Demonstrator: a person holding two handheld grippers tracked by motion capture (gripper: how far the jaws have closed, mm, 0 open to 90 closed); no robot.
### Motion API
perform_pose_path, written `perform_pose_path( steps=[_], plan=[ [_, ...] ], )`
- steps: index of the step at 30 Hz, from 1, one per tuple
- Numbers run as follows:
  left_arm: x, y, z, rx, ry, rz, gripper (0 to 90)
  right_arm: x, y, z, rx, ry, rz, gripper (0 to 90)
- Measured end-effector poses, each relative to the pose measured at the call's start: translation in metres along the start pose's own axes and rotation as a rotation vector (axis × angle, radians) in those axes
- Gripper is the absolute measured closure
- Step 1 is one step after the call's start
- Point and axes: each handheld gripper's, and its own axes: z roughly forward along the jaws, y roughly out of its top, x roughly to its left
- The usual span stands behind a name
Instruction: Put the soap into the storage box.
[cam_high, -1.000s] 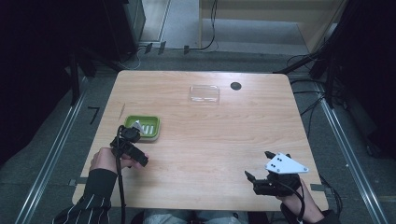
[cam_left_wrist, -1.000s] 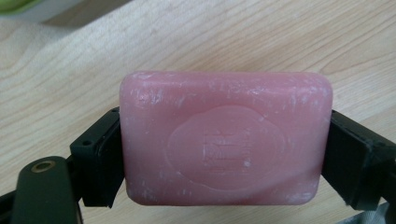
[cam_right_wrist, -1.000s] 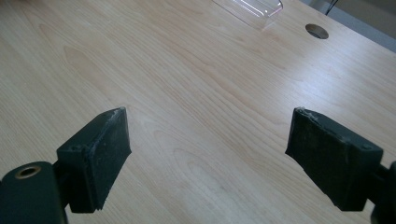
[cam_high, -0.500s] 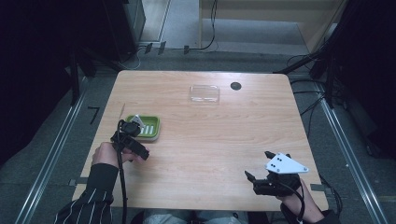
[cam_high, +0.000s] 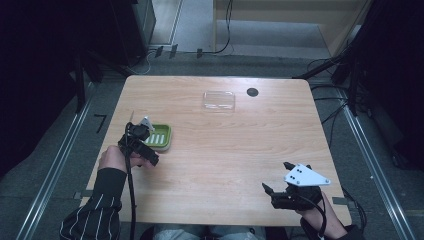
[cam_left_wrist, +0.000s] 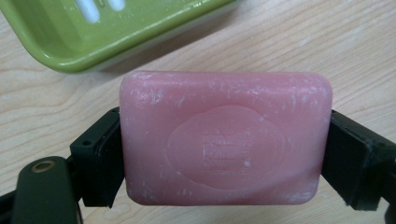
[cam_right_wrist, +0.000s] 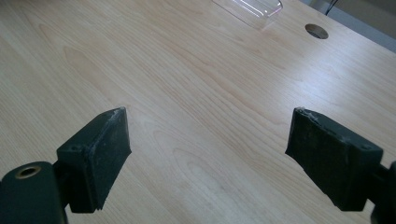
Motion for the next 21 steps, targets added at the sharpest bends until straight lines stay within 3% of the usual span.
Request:
perform_pose_path(
  steps=[8,21],
  plan=[
    [0.004,0.011,-0.001,0.018,0.006,0.014,13.7,0.0,0.0,0.0,0.0,0.002,-0.002,13.8],
    [0.01,0.023,-0.001,0.01,-0.006,-0.001,13.7,-0.001,0.0,0.0,-0.001,0.002,0.0,13.8]
  ],
)
